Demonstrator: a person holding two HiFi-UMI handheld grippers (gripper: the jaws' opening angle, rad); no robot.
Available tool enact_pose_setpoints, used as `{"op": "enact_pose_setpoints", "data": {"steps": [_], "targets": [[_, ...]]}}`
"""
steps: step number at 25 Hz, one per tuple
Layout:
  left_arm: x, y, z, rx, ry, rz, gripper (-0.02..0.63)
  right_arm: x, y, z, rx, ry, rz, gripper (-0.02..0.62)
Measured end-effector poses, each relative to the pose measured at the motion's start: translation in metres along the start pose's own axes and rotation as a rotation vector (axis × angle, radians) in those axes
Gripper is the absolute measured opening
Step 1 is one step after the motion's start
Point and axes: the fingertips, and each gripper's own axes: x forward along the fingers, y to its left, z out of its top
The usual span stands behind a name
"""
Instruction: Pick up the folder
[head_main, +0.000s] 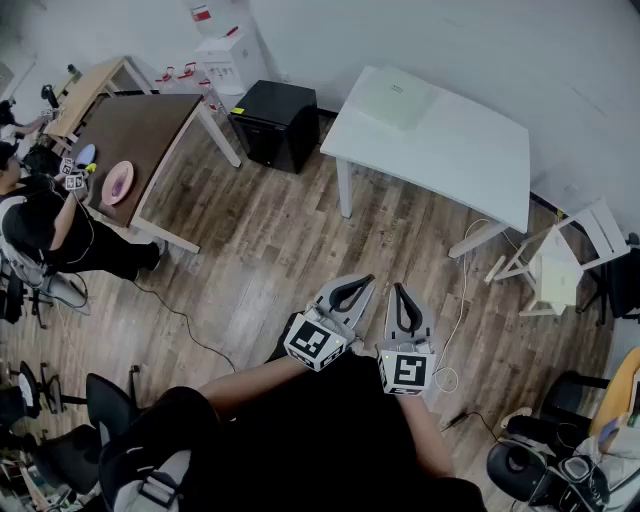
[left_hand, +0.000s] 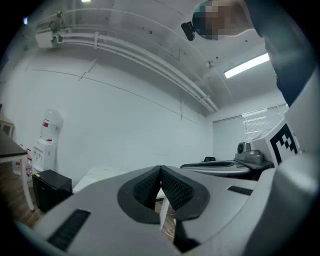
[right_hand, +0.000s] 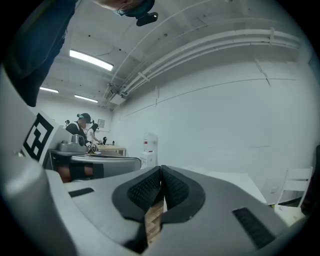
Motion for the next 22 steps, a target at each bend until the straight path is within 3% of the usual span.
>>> {"op": "enact_pose_setpoints", "data": {"steps": [5, 11, 22], "targets": [[0.002, -0.008, -0.005, 0.026, -0.012, -0.013, 0.012, -0.01, -0.011, -0.01, 0.046, -0.015, 0.007, 0.035], [0.01, -0.003, -0.008, 0.027, 0.004, 0.017, 0.012, -0.017, -0.022, -0.013, 0.019, -0.01, 0.006, 0.035], [0.051, 0.01, -0.018, 0.026, 0.012, -0.015, 0.012, 0.014, -0.047, -0.028, 0.078, 0.02, -0.001, 0.035]]}}
